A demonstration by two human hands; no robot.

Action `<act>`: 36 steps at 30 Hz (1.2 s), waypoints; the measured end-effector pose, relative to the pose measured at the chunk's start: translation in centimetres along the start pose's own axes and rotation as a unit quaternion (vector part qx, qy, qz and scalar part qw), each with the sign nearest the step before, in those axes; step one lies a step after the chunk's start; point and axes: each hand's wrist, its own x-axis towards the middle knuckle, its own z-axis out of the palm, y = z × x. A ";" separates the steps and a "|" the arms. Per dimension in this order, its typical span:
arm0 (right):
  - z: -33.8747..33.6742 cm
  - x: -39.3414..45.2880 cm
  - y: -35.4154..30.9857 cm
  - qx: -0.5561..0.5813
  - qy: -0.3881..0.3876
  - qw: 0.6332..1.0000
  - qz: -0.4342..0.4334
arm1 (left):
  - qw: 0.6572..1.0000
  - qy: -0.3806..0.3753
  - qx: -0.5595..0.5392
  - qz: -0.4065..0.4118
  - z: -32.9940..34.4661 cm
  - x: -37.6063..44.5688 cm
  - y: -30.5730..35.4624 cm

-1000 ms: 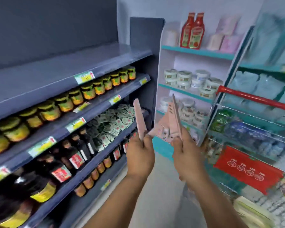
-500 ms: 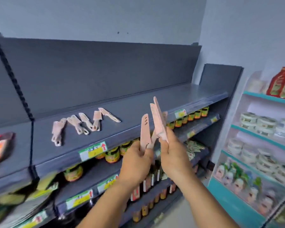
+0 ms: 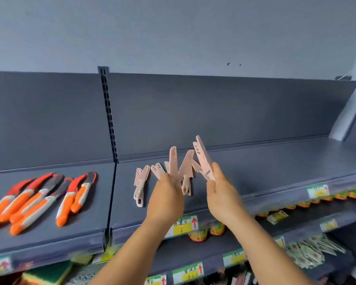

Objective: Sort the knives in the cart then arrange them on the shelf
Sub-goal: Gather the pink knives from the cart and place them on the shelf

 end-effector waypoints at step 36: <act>7.5 9.9 -1.0 -0.216 -0.179 0.957 -0.071 | 0.902 -0.098 0.417 -0.053 3.1 10.0 -5.5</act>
